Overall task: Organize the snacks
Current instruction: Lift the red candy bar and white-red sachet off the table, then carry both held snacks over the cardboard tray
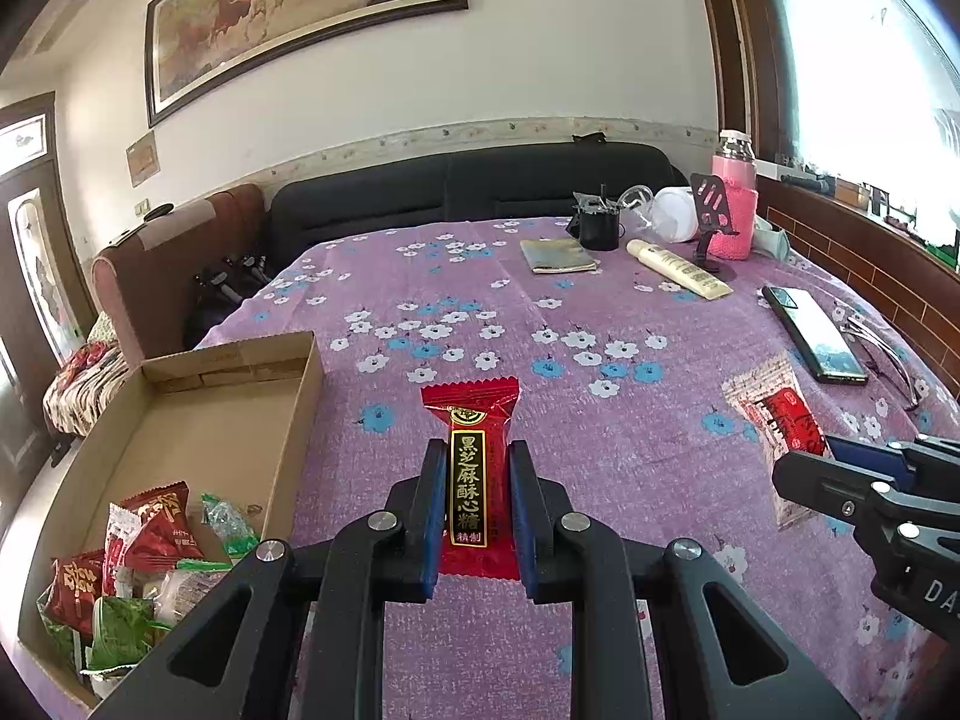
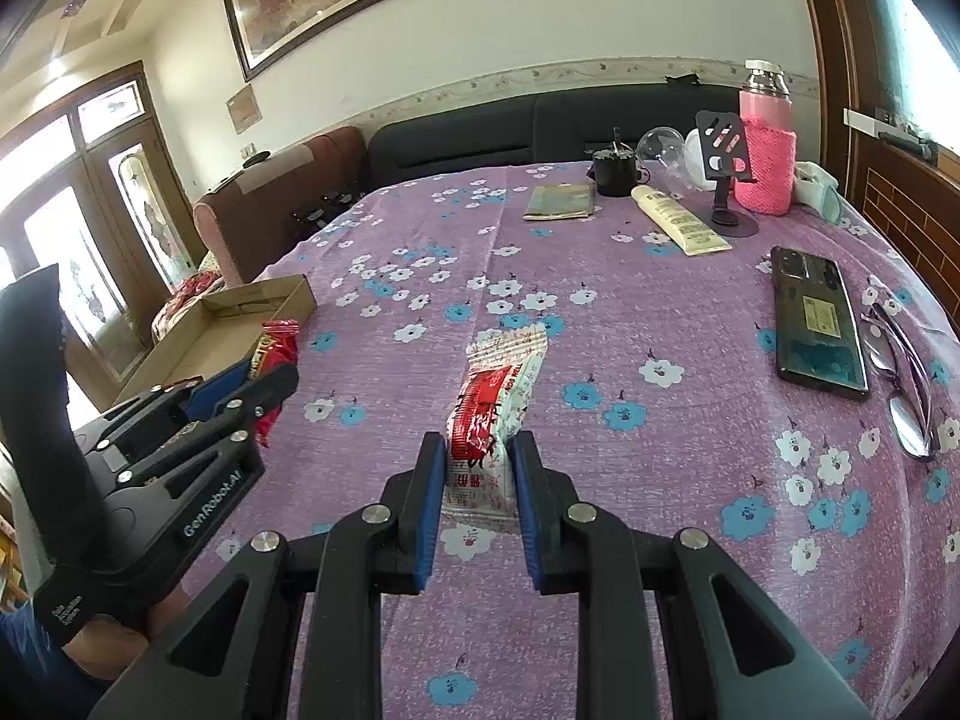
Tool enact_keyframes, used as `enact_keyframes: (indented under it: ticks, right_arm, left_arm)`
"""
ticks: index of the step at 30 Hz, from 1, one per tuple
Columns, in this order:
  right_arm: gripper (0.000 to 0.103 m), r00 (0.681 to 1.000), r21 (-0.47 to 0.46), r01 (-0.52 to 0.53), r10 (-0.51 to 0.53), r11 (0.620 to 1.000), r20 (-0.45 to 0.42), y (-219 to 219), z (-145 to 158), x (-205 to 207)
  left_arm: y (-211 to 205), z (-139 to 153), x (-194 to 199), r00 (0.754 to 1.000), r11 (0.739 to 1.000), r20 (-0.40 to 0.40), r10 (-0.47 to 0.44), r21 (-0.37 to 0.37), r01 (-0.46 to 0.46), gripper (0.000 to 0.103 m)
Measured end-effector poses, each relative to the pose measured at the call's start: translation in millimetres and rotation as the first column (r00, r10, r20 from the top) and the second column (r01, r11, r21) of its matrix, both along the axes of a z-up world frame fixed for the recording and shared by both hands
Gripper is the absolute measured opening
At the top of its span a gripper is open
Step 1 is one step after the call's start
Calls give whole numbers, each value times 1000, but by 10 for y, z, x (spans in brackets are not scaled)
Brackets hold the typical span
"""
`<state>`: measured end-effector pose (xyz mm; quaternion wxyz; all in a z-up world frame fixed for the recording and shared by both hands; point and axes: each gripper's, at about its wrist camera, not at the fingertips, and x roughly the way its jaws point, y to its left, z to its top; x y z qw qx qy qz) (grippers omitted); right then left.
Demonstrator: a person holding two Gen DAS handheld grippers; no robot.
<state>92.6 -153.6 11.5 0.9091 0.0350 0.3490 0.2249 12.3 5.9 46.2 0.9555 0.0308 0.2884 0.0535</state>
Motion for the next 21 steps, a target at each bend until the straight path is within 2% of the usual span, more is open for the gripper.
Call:
enact_keyframes:
  ticks: [9, 13, 17, 21]
  right_arm:
    - [22, 997, -3, 67, -67, 998, -37, -77, -91, 118]
    - [22, 995, -7, 92, -92, 996, -38, -96, -72, 134]
    - [22, 996, 2, 86, -86, 996, -19, -15, 76, 35]
    - [22, 998, 63, 30, -26, 998, -58, 194, 196, -59]
  left_arm:
    - [176, 108, -16, 999, 996, 3, 32, -87, -32, 20]
    - [281, 256, -136, 999, 990, 26, 35, -140, -31, 20]
    - [414, 412, -279, 998, 987, 50, 36, -160, -27, 20]
    - [651, 516, -457, 996, 984, 65, 62, -173, -50, 20]
